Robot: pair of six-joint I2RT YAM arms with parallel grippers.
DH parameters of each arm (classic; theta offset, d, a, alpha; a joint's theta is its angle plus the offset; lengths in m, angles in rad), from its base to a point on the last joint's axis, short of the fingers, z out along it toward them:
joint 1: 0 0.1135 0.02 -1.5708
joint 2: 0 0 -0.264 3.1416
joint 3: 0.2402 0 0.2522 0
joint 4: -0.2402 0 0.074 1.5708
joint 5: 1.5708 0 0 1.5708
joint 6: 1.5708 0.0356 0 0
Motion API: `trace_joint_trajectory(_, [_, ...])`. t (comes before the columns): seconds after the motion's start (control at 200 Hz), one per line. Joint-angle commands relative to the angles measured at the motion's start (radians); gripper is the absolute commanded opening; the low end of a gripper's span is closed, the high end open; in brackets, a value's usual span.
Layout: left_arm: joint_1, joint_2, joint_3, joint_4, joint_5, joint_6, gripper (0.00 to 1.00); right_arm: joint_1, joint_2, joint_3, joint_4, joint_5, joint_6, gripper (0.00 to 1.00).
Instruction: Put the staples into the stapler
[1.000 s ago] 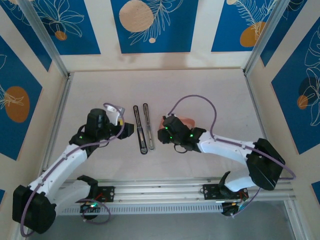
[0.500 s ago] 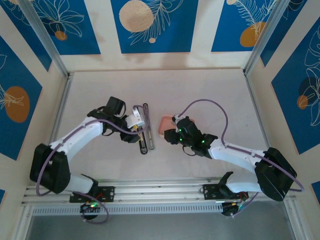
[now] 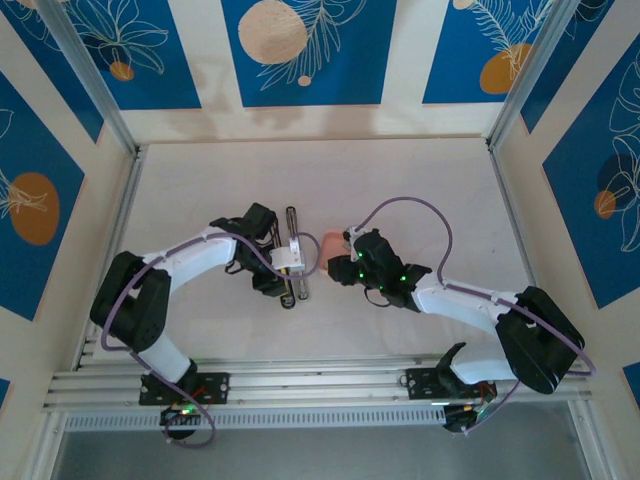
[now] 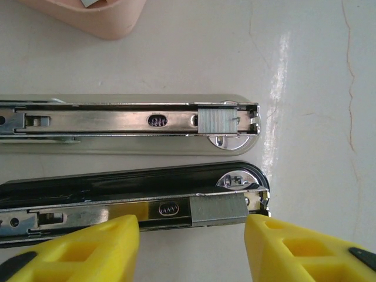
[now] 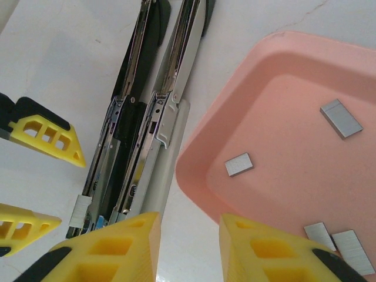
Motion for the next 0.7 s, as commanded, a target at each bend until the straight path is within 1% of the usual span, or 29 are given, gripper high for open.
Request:
trace_joint_trajectory(0.0, [-0.017,0.024,0.027,-0.013,0.01,0.024,0.49,-0.009,0.011,-0.016,0.03,-0.029,-0.011,0.32])
trace_joint_trajectory(0.335, [-0.023,0.053,0.039,-0.054,0.05,0.033,0.52,-0.01,0.021,-0.014,0.03,-0.039,-0.007,0.32])
trace_joint_trajectory(0.515, [-0.024,0.071,0.042,-0.053,0.035,0.021,0.52,-0.012,0.023,-0.012,0.024,-0.042,-0.007,0.32])
trace_joint_trajectory(0.695, [-0.024,0.072,0.046,-0.053,0.051,0.014,0.52,-0.013,0.023,-0.012,0.019,-0.042,-0.004,0.32])
